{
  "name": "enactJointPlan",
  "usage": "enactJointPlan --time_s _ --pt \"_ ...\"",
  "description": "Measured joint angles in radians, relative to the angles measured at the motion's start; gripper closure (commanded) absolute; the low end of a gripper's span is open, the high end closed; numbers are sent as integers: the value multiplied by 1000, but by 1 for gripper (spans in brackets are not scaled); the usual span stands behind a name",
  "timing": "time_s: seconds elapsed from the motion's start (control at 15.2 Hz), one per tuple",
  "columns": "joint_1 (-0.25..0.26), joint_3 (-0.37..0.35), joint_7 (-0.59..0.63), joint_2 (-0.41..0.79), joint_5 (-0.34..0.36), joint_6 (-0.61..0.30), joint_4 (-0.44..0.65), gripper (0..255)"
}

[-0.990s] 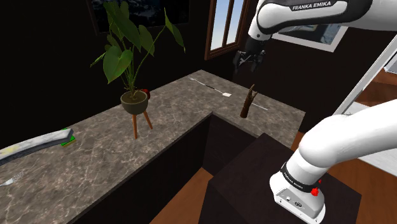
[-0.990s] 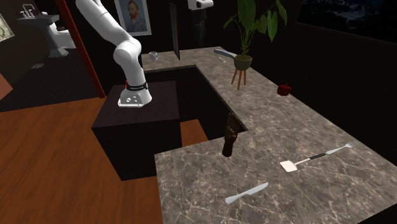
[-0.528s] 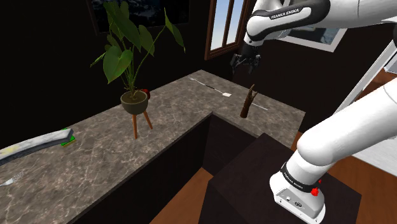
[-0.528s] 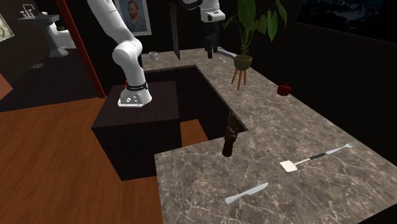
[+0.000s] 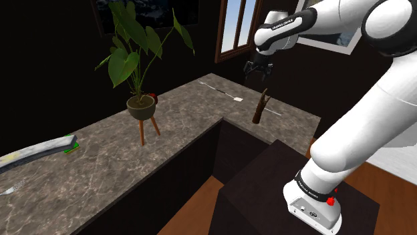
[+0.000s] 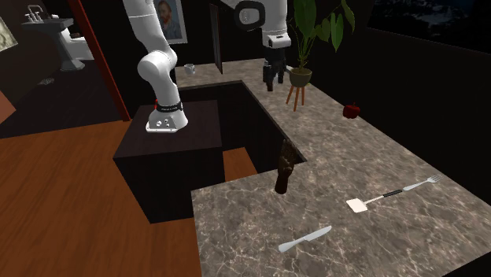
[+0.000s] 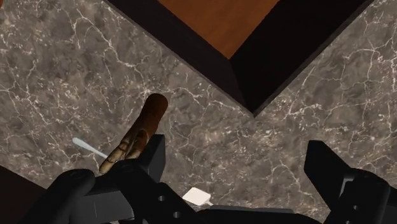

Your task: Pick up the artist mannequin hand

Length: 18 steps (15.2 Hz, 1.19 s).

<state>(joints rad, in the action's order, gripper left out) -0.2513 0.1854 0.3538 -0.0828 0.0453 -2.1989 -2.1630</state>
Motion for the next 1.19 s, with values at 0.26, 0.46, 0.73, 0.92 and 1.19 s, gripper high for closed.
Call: enactJointPlan --time_s 0.26,0.46,0.73,0.92,1.19 --pt "-32 33 34 125 -30 -34 85 0" --pt "-60 57 53 219 -60 -59 147 0" --pt "-99 82 82 336 -105 -73 239 0" --pt "-133 98 102 423 -141 -90 300 0" --pt "-183 116 131 532 -189 -91 395 0"
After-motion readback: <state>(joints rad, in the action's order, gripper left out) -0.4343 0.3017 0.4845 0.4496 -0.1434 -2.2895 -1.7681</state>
